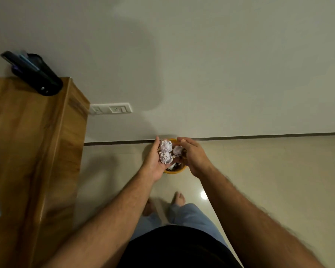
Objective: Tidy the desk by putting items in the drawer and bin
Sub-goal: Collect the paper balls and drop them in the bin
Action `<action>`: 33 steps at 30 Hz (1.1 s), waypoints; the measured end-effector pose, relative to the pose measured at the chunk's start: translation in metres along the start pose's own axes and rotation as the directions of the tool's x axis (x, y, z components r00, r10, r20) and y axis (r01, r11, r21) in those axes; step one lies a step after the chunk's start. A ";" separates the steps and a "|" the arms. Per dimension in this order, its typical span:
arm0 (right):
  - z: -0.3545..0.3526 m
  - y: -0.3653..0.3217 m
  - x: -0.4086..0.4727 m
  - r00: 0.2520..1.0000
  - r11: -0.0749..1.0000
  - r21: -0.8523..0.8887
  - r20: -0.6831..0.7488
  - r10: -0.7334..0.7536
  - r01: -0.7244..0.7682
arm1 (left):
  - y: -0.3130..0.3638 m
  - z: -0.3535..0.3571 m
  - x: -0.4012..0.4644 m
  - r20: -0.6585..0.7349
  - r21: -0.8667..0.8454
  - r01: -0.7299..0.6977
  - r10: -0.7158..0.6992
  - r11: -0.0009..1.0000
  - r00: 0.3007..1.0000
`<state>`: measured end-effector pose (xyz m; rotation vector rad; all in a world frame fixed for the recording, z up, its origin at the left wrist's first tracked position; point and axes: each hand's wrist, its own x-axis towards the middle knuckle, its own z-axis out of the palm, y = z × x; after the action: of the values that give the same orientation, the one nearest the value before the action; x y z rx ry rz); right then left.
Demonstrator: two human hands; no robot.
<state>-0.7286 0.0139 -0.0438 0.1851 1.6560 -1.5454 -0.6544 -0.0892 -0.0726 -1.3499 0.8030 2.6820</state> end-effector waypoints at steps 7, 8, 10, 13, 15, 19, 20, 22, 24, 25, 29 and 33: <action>-0.021 0.015 0.055 0.989 0.990 0.017 -0.034 0.144 -0.143 | -0.015 0.005 0.058 -0.059 0.060 0.071 -0.068 0.996 0.996; -0.023 0.019 0.064 0.986 0.986 0.010 -0.031 0.165 -0.164 | -0.018 0.003 0.068 -0.087 0.070 0.076 -0.069 0.995 0.994; -0.027 0.029 0.087 0.977 0.977 -0.005 -0.038 0.211 -0.211 | -0.023 -0.002 0.091 -0.142 0.080 0.087 -0.075 0.993 0.987; -0.032 0.044 0.121 0.957 0.959 -0.019 -0.064 0.283 -0.284 | -0.030 -0.009 0.127 -0.169 0.088 0.128 -0.111 0.988 0.979; -0.036 0.056 0.148 0.947 0.949 -0.024 -0.079 0.313 -0.315 | -0.038 -0.016 0.157 -0.194 0.114 0.147 -0.123 0.983 0.973; -0.043 0.089 0.207 0.928 0.935 -0.003 -0.118 0.353 -0.355 | -0.050 -0.030 0.216 -0.245 0.213 0.161 -0.107 0.964 0.964; -0.044 0.100 0.219 0.920 0.928 0.007 -0.126 0.370 -0.372 | -0.054 -0.037 0.231 -0.261 0.235 0.175 -0.111 0.956 0.959; -0.048 0.119 0.240 0.905 0.916 0.026 -0.146 0.400 -0.400 | -0.063 -0.048 0.253 -0.280 0.264 0.199 -0.122 0.944 0.952; -0.050 0.136 0.258 0.893 0.907 0.058 -0.158 0.421 -0.418 | -0.075 -0.061 0.275 -0.291 0.262 0.216 -0.137 0.940 0.947; -0.051 0.142 0.265 0.890 0.904 0.067 -0.159 0.428 -0.423 | -0.079 -0.065 0.283 -0.289 0.255 0.222 -0.145 0.941 0.946; -0.057 0.159 0.286 0.886 0.900 0.096 -0.159 0.436 -0.426 | -0.087 -0.072 0.301 -0.259 0.215 0.202 -0.144 0.956 0.955; -0.063 0.162 0.292 0.888 0.908 0.039 -0.194 0.416 -0.417 | -0.087 -0.076 0.306 -0.280 0.189 0.202 -0.145 0.961 0.949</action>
<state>-0.8430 -0.0167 -0.3622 0.6696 1.6362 -1.2234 -0.7665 -0.1085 -0.3792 -1.6556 0.9151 2.2382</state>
